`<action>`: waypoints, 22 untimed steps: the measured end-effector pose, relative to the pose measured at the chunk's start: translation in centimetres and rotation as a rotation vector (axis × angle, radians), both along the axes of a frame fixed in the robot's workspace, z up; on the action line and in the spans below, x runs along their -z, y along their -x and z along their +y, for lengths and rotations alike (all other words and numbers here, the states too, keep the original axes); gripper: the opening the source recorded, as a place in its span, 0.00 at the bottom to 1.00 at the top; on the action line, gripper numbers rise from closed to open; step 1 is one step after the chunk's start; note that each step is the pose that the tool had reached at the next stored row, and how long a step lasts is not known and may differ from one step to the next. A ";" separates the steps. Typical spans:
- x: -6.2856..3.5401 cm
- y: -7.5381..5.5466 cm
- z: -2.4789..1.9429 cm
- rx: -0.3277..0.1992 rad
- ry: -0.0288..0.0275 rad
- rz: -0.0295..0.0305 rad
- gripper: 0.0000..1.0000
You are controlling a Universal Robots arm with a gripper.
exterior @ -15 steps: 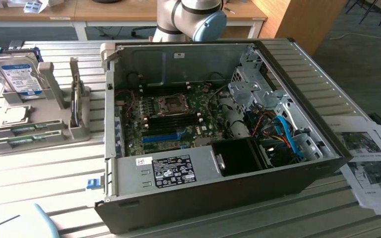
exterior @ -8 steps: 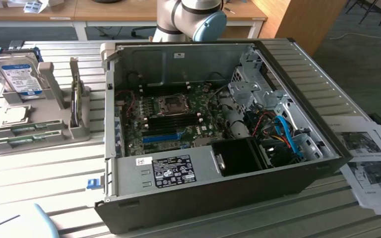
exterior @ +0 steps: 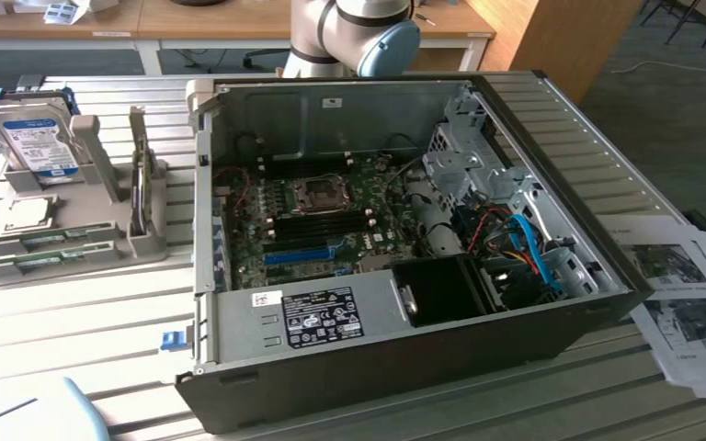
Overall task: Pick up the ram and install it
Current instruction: 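Pick up the ram and move it above insertion slot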
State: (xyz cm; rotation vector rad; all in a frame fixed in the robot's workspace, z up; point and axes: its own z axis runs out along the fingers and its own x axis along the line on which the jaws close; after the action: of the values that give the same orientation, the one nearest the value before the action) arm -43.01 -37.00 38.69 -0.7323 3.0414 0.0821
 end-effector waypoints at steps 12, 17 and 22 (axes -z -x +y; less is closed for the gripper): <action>0.00 0.0 0.00 -0.106 -0.0025 0.0000 0.09; 0.00 0.0 -0.01 -0.129 -0.0076 -0.0002 0.09; 0.00 0.0 -0.01 -0.164 -0.0125 -0.0005 0.09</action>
State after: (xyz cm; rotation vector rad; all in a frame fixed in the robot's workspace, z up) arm -43.01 -37.01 38.69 -0.9787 2.9716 0.1022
